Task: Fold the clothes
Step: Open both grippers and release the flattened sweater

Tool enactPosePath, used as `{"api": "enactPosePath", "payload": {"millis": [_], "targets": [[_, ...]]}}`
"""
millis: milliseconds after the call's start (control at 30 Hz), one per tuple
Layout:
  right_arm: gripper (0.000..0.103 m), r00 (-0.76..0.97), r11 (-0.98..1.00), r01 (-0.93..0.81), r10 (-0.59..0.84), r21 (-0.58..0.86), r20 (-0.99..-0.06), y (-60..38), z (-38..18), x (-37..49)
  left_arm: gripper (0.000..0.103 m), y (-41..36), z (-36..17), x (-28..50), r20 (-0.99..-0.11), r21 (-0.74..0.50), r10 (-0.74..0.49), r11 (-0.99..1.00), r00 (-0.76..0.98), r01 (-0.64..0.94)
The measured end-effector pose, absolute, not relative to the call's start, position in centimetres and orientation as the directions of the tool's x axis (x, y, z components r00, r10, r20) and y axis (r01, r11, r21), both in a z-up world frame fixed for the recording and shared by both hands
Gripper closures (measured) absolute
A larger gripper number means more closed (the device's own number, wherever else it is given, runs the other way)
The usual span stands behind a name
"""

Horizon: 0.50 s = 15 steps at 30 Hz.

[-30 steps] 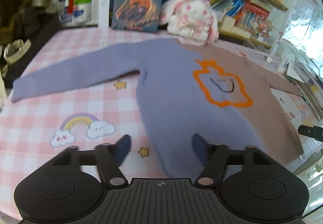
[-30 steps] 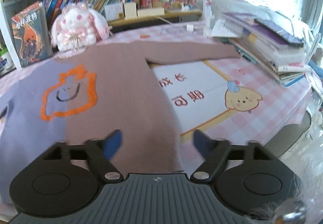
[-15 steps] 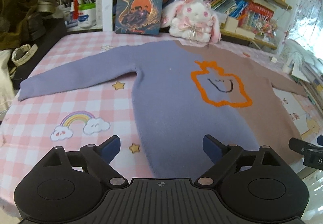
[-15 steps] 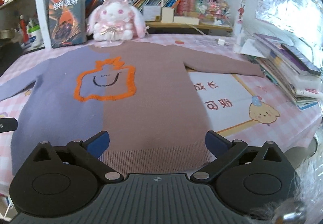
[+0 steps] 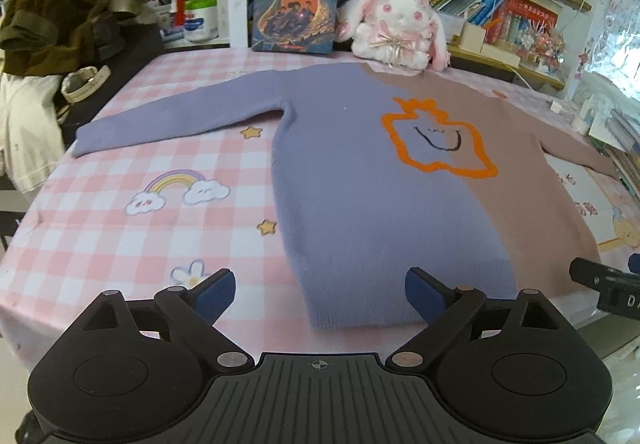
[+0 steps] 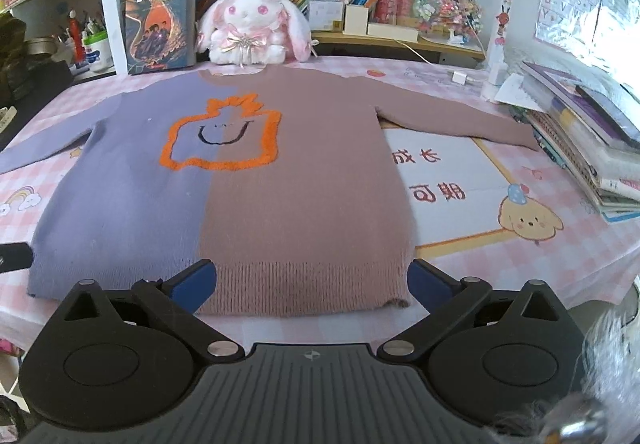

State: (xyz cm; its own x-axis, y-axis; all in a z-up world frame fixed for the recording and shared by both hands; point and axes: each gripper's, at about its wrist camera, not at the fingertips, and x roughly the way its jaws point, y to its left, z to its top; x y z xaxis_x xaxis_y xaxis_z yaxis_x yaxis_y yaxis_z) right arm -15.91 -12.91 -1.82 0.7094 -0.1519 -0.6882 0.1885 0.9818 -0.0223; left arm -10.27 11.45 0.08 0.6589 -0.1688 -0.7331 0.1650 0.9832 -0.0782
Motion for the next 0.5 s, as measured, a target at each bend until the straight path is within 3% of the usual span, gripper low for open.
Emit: {"api": "enactPosePath", "payload": {"millis": [200, 500], "targets": [[0.0, 0.668, 0.944, 0.329, -0.21, 0.03, -0.714, -15.0, -2.4, -16.6, 0.009, 11.8, 0.4, -10.5, -0.726, -0.046, -0.137, 0.988, 0.674, 0.151], [0.0, 0.634, 0.889, 0.456, -0.303, 0.028, -0.712, -14.8, -2.4, -17.0, 0.009, 11.8, -0.3, -8.3, -0.713, -0.055, -0.255, 0.949, 0.653, 0.311]]}}
